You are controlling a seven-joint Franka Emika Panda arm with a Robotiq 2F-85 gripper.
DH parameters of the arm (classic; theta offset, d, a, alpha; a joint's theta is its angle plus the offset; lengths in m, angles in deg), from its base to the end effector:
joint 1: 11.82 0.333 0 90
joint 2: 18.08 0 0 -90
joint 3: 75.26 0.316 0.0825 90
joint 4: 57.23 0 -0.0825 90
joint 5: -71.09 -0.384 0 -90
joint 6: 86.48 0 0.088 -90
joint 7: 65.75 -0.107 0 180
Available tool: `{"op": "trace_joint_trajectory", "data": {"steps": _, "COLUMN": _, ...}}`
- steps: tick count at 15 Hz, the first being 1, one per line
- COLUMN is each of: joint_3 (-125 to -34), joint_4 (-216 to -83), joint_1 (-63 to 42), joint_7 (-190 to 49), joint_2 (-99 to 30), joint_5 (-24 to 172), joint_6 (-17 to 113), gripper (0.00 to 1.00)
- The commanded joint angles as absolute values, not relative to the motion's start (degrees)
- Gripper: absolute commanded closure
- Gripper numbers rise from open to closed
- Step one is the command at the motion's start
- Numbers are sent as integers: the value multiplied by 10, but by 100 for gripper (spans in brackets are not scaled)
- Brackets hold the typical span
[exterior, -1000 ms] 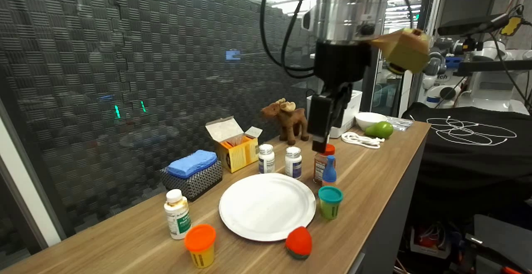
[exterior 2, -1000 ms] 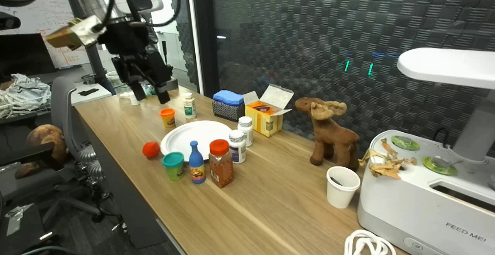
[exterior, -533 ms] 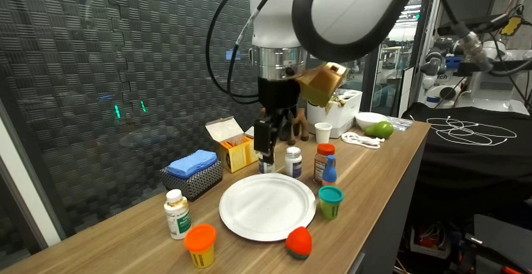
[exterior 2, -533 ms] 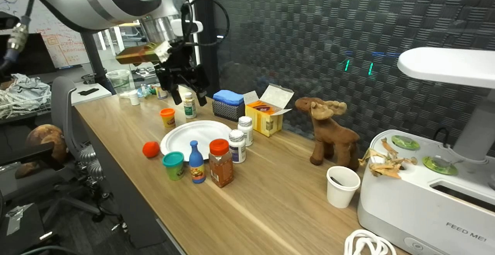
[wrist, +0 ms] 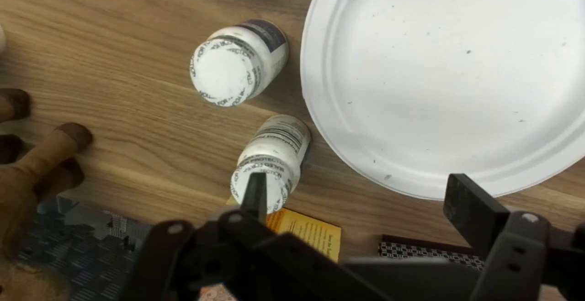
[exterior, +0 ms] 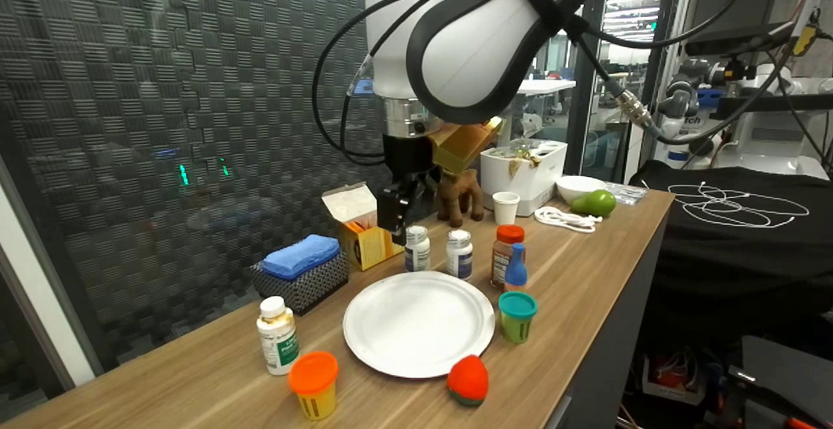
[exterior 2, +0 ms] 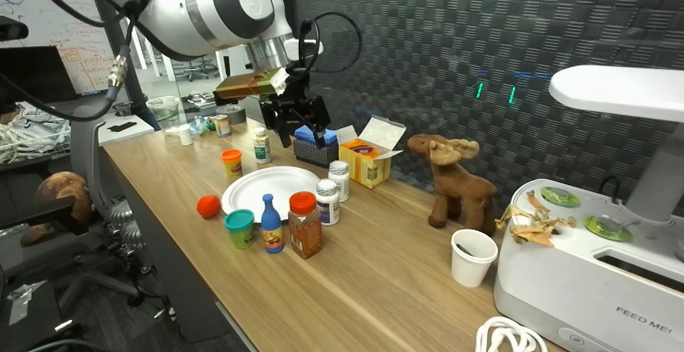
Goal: Put the bottles and the red object on the plate
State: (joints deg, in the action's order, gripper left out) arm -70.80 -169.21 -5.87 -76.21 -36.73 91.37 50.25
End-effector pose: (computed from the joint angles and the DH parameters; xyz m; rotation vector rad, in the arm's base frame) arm 0.6143 0.1073 0.3225 2.9050 0.3494 0.2185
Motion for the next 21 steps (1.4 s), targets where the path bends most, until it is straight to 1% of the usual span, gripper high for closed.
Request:
{"op": "trace_joint_trajectory", "data": {"steps": 1, "joint_3": -733, "joint_4": -1648, "joint_1": -46, "joint_7": -758, "joint_2": -404, "joint_5": 917, "joint_6": 484, "gripper": 0}}
{"op": "trace_joint_trajectory", "data": {"steps": 15, "joint_3": -779, "joint_4": -1568, "joint_1": -37, "joint_7": -786, "joint_2": -487, "joint_5": 917, "joint_6": 498, "gripper": 0}}
{"op": "trace_joint_trajectory", "data": {"steps": 16, "joint_3": -781, "joint_4": -1562, "joint_1": -37, "joint_7": -785, "joint_2": -493, "joint_5": 916, "joint_6": 495, "gripper": 19}}
{"op": "trace_joint_trajectory", "data": {"steps": 19, "joint_3": -785, "joint_4": -1553, "joint_1": -37, "joint_7": -783, "joint_2": -497, "joint_5": 911, "joint_6": 489, "gripper": 42}}
{"op": "trace_joint_trajectory", "data": {"steps": 20, "joint_3": -785, "joint_4": -1552, "joint_1": -37, "joint_7": -782, "joint_2": -496, "joint_5": 910, "joint_6": 486, "gripper": 51}}
{"op": "trace_joint_trajectory", "data": {"steps": 21, "joint_3": -784, "joint_4": -1554, "joint_1": -37, "joint_7": -779, "joint_2": -490, "joint_5": 908, "joint_6": 479, "gripper": 58}}
